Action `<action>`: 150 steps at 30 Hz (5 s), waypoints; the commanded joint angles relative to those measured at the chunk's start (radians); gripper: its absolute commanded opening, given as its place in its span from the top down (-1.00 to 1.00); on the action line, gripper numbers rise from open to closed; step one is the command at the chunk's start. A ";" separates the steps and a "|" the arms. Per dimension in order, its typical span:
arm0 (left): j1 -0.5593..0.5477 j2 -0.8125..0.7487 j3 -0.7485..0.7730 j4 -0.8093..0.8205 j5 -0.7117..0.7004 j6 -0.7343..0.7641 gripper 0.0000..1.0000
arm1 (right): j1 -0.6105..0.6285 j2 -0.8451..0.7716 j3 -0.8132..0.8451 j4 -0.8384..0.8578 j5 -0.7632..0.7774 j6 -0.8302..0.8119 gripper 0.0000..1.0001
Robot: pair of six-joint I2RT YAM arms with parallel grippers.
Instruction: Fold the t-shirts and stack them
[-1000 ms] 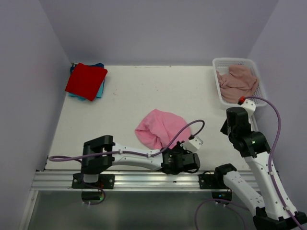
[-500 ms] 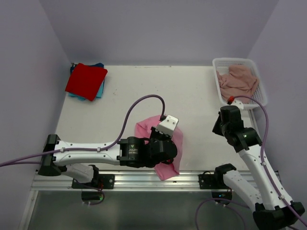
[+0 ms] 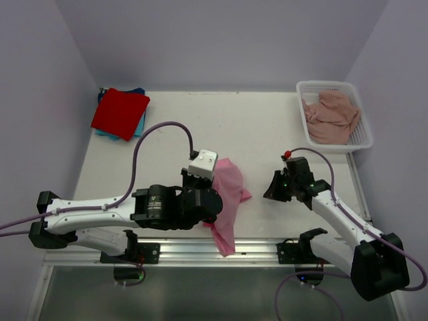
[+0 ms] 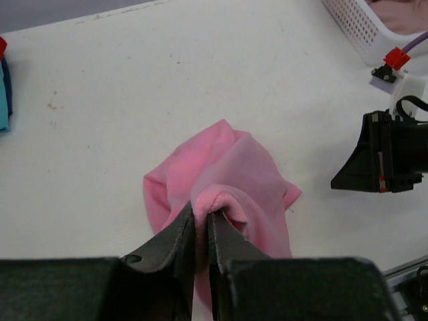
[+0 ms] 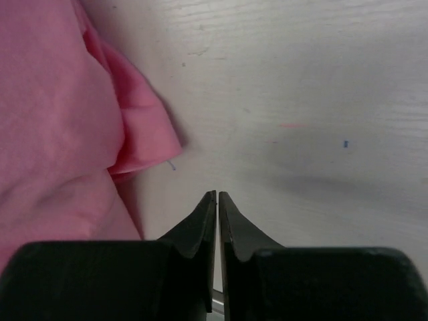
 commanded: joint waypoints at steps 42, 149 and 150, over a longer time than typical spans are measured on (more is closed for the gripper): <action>0.329 -0.039 0.194 0.421 0.109 0.518 0.64 | 0.611 0.498 0.240 0.440 0.052 0.079 -0.09; 0.017 0.403 0.014 -0.513 -0.618 -0.908 -1.00 | 0.602 0.475 1.104 -0.334 0.342 -0.263 1.00; 0.001 0.371 -0.001 -0.513 -0.618 -0.886 -1.00 | 0.602 0.472 1.104 -0.337 0.341 -0.264 1.00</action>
